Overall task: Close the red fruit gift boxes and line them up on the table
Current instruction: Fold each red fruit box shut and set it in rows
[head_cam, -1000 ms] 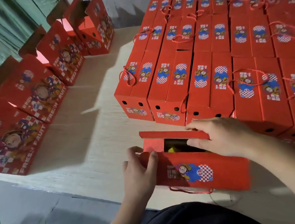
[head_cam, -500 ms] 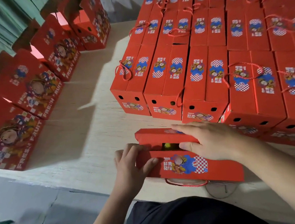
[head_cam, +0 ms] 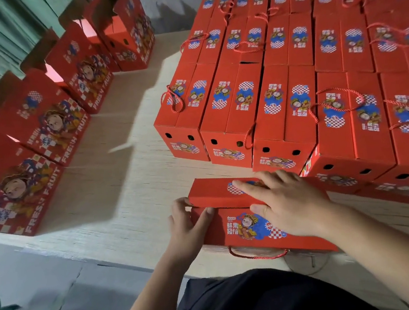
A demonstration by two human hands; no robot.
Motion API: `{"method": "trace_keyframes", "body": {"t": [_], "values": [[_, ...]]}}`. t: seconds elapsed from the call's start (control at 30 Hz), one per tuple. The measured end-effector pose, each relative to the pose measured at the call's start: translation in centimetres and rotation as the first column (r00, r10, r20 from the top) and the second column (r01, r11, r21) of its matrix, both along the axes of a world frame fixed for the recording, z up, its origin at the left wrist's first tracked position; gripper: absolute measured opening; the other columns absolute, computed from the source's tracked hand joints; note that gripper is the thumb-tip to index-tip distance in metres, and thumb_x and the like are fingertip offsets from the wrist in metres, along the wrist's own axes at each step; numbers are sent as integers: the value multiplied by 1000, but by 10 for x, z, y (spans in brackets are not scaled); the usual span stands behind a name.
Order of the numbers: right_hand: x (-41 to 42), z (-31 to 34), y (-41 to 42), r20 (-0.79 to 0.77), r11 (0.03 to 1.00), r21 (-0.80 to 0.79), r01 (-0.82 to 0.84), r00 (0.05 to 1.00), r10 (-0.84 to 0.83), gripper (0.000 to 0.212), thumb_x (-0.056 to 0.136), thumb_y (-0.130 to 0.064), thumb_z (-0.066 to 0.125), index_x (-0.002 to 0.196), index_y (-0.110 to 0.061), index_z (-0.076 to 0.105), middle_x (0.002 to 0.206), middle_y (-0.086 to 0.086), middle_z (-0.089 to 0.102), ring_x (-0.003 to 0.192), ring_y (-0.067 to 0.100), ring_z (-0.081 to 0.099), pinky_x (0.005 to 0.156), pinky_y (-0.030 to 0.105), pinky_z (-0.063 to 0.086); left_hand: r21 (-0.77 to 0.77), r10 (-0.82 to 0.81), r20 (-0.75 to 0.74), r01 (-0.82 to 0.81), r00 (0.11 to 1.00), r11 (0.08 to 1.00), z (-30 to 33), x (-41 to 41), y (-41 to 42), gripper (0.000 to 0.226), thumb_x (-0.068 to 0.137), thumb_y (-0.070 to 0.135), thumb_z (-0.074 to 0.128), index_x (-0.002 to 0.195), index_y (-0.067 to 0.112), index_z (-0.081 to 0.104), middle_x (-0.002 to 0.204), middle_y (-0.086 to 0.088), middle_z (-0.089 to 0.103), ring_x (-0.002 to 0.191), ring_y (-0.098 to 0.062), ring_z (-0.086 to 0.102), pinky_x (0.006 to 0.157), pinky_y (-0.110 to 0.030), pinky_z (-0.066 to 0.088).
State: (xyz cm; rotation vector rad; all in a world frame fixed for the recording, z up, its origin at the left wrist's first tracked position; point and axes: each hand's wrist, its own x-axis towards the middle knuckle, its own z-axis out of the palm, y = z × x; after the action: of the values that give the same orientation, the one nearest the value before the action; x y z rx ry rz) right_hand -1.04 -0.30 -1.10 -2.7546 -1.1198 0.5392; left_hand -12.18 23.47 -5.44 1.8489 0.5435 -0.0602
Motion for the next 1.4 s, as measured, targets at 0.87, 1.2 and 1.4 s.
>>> {"method": "trace_keyframes", "body": {"t": [0.87, 1.2, 1.4], "values": [[-10, -16, -5, 219, 996, 2, -87, 972, 84, 61, 106, -50, 37, 158, -47, 5, 162, 9, 30, 136, 35, 37, 110, 53, 37, 861, -670, -384, 509, 635, -11, 28, 71, 21, 84, 93, 81, 14, 163, 35, 17, 148, -3, 46, 128, -30, 50, 110, -45, 40], [-7, -15, -6, 249, 995, -35, -91, 964, 97, 61, 105, -51, 39, 160, -41, 16, 161, 9, 37, 134, 34, 44, 106, 51, 45, 898, -702, -258, 432, 664, 79, 21, 65, 19, 80, 95, 79, 18, 159, 34, 33, 134, -1, 56, 113, -27, 56, 99, -44, 45], [-2, -12, -7, 171, 995, -16, -94, 981, 95, 58, 104, -57, 20, 159, -47, 2, 161, 8, 27, 139, 34, 33, 115, 52, 33, 890, -710, -225, 437, 667, 128, 18, 66, 18, 80, 96, 81, 18, 160, 34, 31, 141, 1, 53, 121, -26, 53, 105, -44, 42]]}}
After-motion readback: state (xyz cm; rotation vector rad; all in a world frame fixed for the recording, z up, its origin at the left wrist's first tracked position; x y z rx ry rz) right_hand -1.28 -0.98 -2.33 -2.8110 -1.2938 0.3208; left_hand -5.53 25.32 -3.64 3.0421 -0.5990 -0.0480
